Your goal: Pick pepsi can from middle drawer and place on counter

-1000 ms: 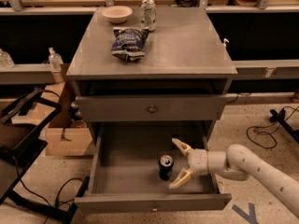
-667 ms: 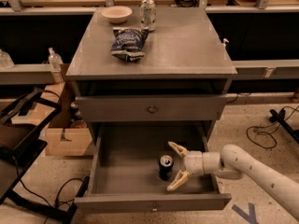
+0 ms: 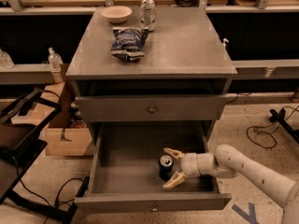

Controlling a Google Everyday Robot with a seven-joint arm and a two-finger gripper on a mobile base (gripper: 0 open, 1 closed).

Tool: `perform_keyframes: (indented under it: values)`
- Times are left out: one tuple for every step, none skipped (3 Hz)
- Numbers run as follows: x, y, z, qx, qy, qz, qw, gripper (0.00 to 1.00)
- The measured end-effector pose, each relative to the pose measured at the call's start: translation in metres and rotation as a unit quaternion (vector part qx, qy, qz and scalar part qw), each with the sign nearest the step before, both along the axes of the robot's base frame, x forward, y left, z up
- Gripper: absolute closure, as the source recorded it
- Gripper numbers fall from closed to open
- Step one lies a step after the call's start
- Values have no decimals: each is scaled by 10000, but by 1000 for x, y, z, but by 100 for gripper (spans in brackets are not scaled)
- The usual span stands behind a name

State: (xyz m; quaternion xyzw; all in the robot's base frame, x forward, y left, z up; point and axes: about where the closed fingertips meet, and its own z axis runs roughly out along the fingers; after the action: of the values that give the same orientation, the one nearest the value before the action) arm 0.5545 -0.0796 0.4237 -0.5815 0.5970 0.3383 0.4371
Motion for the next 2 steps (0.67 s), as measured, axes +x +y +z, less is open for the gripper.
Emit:
perform_keyframes:
  values:
    - [1, 2, -14, -90, 73, -13, 9999, 38]
    - [1, 6, -24, -120, 175, -76, 9997, 61]
